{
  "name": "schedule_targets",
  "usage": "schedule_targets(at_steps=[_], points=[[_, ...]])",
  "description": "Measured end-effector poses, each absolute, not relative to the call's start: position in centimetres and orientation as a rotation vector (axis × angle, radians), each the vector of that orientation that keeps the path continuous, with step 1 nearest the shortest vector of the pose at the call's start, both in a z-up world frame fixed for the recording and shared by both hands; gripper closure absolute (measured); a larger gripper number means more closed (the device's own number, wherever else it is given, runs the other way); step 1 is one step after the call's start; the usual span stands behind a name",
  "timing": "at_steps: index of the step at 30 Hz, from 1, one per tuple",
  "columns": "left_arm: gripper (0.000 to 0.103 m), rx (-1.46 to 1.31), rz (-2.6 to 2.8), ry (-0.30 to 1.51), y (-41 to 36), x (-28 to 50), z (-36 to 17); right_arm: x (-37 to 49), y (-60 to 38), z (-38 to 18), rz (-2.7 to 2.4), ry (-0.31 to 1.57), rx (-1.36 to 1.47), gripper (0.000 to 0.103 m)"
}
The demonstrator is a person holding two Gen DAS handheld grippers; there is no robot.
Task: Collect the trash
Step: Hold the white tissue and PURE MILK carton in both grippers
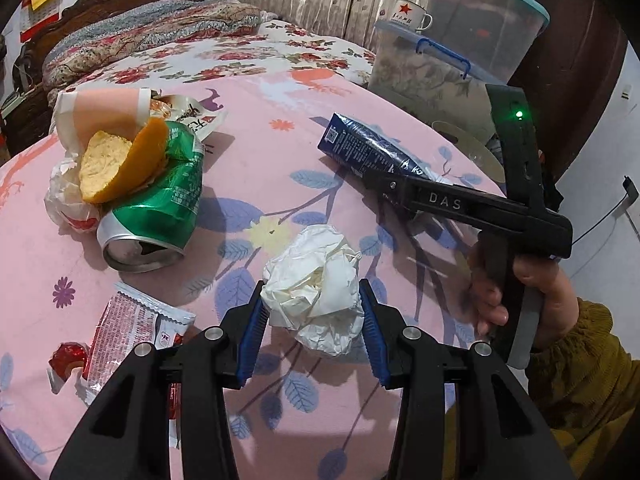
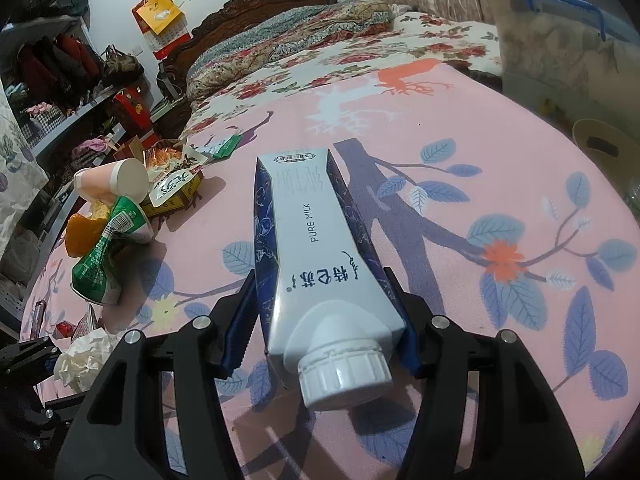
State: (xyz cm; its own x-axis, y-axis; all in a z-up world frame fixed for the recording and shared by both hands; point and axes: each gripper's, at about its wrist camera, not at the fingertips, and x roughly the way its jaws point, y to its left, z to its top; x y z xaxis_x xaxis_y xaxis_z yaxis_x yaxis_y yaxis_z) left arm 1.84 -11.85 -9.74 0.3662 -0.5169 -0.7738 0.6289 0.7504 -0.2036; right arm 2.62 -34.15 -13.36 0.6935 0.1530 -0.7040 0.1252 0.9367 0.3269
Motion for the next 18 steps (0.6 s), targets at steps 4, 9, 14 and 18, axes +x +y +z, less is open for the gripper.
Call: schedule_targets(at_steps=[4,9,14,18], points=[[0.061,0.139,-0.74,0.956,-12.08,2.01,-10.14,2.65,-34.14,-13.37,0.015,0.81,0.365,0.042],[0.061,0.14,-0.746,0.968,-12.14,2.1,-10.45,2.64,-34.14,-13.37,0.016,0.81,0.366,0.042],[0.06,0.132,-0.748,0.978,-12.16,2.3,-10.7,2.65,-34.12,-13.37,0.016,0.81,0.366,0.042],[0.06,0.131,-0.75,0.98,-12.22,2.33,-10.8,2.7,-34.11,-13.35,0.015,0.81,0.365,0.042]])
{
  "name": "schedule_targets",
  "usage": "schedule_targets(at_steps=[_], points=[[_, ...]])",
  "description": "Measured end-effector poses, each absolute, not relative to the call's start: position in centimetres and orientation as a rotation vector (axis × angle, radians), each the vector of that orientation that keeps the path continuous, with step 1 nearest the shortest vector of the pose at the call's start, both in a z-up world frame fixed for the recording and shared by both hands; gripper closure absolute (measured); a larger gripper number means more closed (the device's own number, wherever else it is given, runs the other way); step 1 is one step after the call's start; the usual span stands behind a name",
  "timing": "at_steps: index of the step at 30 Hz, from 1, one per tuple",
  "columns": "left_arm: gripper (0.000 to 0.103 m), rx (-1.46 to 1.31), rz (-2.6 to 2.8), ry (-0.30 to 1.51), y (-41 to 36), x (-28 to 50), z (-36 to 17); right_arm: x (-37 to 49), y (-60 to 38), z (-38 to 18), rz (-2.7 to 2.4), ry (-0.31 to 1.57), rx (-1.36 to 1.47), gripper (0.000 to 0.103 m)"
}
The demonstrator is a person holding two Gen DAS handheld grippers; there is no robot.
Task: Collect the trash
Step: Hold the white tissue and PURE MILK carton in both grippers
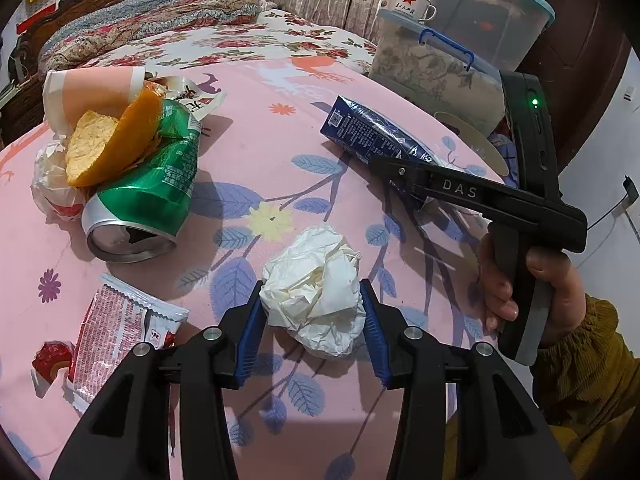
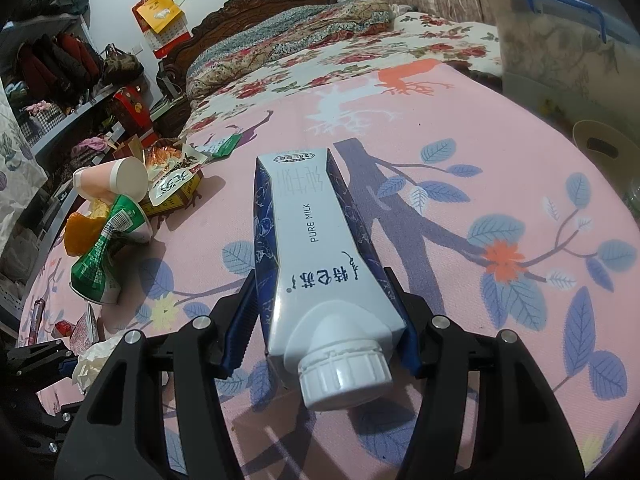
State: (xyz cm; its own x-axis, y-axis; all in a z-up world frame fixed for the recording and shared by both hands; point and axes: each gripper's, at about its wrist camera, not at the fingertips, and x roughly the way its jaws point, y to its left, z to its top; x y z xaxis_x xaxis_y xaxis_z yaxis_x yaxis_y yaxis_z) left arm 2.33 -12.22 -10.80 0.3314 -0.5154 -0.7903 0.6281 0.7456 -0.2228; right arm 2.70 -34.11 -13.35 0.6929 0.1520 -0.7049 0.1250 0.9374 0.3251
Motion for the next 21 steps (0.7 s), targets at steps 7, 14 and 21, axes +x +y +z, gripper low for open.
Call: schedule_targets(at_steps=[7,14,21], points=[[0.06,0.131,-0.749,0.98,-12.28,2.3,-10.82,2.7,-34.08,-13.34,0.015,0.81,0.365,0.042],[0.054,0.134,-0.738,0.99,-12.31,2.4,-11.01,2.78,-33.94,-13.39,0.033,0.814,0.354,0.035],[0.041,0.112,-0.713,1.016,-11.71,2.98,-11.47,3.04,-33.27,-13.41,0.041,0.83,0.308,0.026]])
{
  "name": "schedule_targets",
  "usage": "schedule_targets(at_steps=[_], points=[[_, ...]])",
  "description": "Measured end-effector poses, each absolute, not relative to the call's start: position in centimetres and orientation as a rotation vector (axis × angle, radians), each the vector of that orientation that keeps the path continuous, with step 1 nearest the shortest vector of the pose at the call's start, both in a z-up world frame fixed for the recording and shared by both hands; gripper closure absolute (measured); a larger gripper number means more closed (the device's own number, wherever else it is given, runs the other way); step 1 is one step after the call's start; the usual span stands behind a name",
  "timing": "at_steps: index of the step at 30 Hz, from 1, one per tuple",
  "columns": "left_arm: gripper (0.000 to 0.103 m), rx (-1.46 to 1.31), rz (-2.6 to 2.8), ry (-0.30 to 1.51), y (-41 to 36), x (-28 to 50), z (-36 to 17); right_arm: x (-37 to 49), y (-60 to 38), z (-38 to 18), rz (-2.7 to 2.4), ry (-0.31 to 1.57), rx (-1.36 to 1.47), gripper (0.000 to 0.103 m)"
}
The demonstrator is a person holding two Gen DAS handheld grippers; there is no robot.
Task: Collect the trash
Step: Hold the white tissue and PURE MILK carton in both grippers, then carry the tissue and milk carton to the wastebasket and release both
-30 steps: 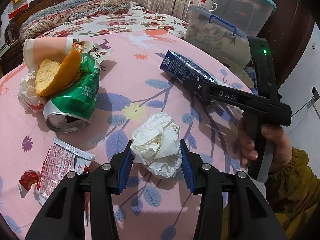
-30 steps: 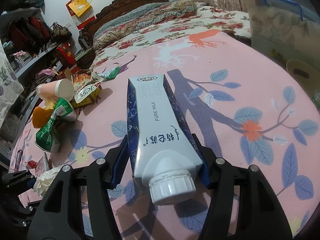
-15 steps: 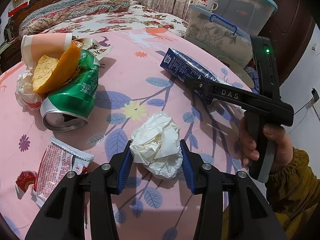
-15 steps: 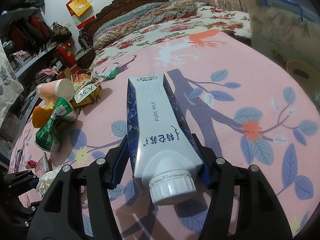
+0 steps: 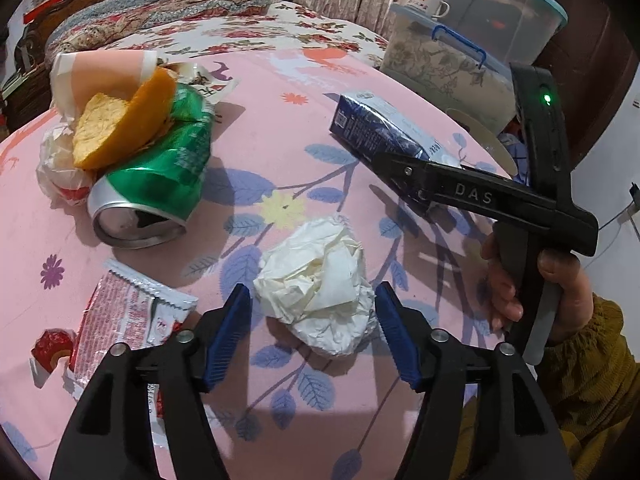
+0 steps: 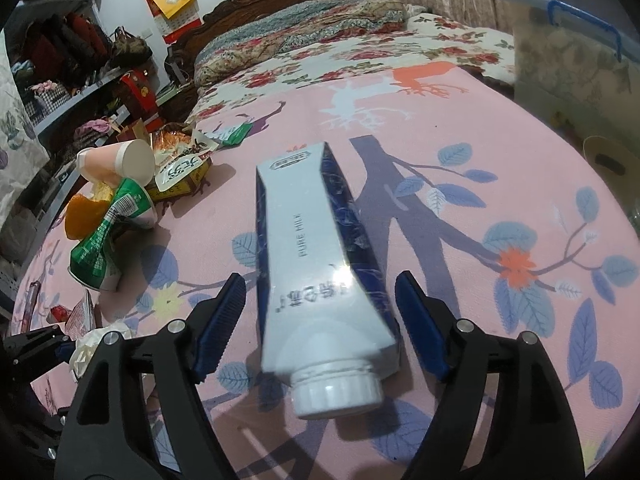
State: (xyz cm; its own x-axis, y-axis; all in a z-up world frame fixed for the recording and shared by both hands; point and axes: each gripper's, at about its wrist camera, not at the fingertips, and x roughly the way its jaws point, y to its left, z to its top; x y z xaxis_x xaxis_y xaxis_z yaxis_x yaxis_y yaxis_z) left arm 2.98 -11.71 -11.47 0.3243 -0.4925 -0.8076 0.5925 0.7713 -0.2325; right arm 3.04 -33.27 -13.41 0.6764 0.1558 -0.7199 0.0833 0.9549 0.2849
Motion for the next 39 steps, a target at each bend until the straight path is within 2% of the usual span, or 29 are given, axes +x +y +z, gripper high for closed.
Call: schedule_targets(at_steps=[5,9,10,11,12,16,20,25,32,39], points=[[0.043,0.056,-0.72,1.028,-11.0,3.4,-11.5,3.0,-33.3,-13.4,0.041,0.83,0.307,0.025],[0.062,0.064,-0.734,1.029,-11.2,3.3,-11.4,3.0,-33.6,-13.3,0.023,0.83,0.313,0.022],[0.063,0.069,-0.736,1.024,-11.3,3.1,-11.3,3.1,-34.0,-13.2,0.024,0.827,0.325,0.022],[0.064,0.082,-0.736,1.014,-11.4,2.9,-11.0,3.0,-34.1,-13.1,0.026,0.823,0.33,0.025],[0.065,0.093,-0.737,0.998,-11.5,2.7,-10.6,3.0,-34.2,-13.0,0.04,0.823,0.331,0.044],[0.065,0.109,-0.768,0.949,-12.4,2.4,-8.6,2.6,-34.8,-12.4,0.049,0.806,0.337,0.046],[0.065,0.089,-0.832,0.999,-15.0,3.8,-7.8,1.7,-37.8,-12.5,0.029,0.772,0.446,0.046],[0.065,0.112,-0.92,1.039,-21.3,6.1,-6.7,-0.6,-44.8,-12.3,-0.076,0.683,0.627,0.046],[0.064,0.217,-1.107,1.021,-36.2,8.9,-4.9,-5.1,-57.3,-13.0,-0.321,0.574,0.827,0.046],[0.061,0.267,-1.193,1.076,-48.9,10.9,-6.1,-4.3,-64.9,-14.1,-0.421,0.64,0.871,0.044]])
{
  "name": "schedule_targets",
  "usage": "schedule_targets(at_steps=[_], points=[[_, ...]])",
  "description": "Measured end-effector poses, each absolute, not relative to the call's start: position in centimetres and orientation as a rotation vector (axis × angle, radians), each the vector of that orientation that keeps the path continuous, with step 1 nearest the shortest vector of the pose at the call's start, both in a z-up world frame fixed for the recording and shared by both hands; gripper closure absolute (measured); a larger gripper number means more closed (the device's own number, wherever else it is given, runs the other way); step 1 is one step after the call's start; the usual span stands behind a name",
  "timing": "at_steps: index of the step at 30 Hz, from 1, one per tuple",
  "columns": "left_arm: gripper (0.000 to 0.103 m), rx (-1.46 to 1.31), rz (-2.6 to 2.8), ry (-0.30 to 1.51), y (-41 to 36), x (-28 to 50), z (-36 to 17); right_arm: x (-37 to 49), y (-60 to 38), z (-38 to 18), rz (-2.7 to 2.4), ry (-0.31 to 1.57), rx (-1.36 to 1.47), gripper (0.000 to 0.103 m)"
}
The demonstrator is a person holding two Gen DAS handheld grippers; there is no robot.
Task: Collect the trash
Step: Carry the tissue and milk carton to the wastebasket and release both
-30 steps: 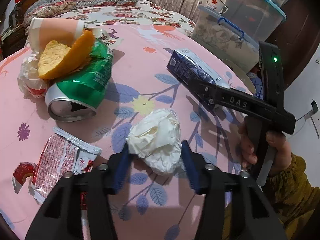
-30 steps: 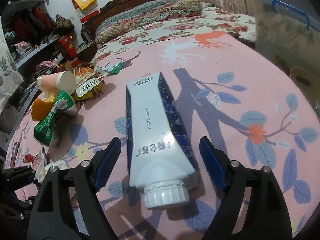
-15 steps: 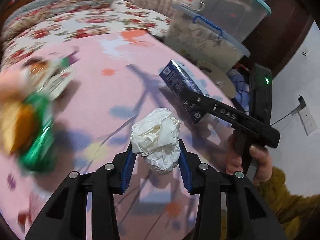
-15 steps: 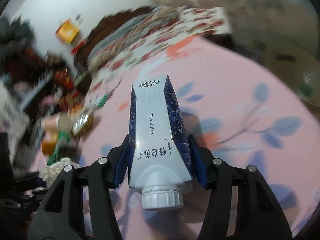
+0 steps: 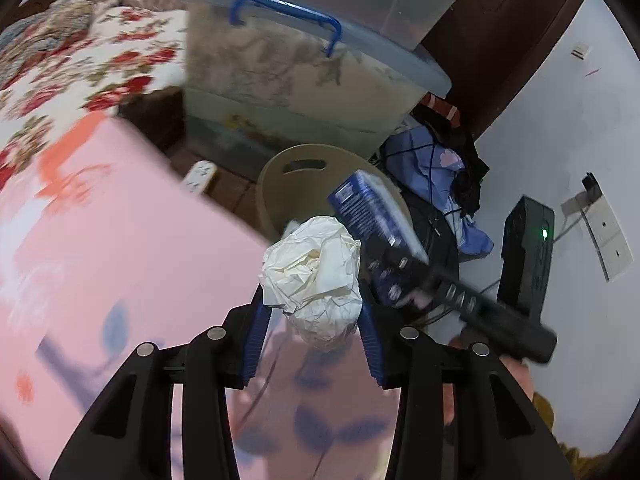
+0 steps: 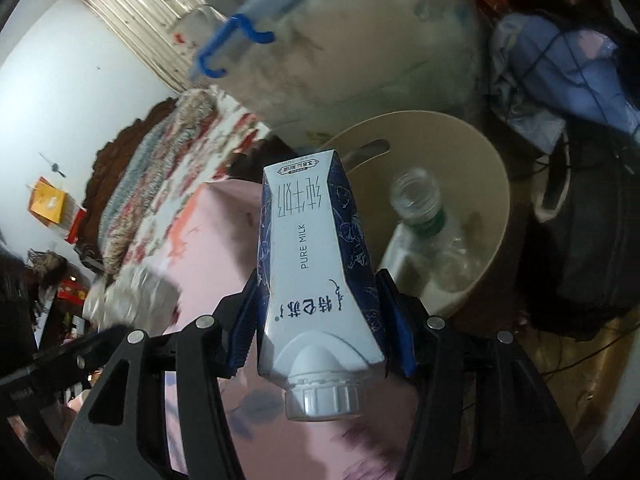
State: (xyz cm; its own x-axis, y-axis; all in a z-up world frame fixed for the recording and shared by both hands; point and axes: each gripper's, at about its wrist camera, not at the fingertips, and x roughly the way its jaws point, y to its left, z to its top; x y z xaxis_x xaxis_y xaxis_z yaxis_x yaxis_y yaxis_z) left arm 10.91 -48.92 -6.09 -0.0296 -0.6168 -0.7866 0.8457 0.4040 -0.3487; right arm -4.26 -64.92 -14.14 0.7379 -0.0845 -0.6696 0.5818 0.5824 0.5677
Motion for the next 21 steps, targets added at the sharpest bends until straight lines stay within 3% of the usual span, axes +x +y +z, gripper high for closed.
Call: schedule_targets(at_steps=[1,3,7,11,18,21], points=[[0.058,0.27,-1.196,1.08,-50.5,11.1,-6.3,-3.6,-65.4,-14.3,-0.431,0.662,0.862,0.043],[0.03,0.302,-1.164,1.077,-54.0,11.6,-7.2,-3.5,-65.8,-14.5,-0.477,0.662,0.855,0.035],[0.031,0.295,-1.111,1.1,-56.0,12.4,-8.1,-6.4,-64.9,-13.3,-0.543,0.532,0.816,0.033],[0.031,0.247,-1.126,1.064,-53.2,11.4,-6.7,-9.0,-62.6,-12.0,-0.572,0.402,0.804,0.033],[0.033,0.278,-1.104,0.913,-41.0,5.3,-3.9,-7.0,-56.0,-11.4,-0.39,0.409,0.804,0.035],[0.032,0.316,-1.051,0.87,-34.3,3.3,-4.1,-5.1,-52.6,-11.3,-0.296,0.456,0.774,0.041]])
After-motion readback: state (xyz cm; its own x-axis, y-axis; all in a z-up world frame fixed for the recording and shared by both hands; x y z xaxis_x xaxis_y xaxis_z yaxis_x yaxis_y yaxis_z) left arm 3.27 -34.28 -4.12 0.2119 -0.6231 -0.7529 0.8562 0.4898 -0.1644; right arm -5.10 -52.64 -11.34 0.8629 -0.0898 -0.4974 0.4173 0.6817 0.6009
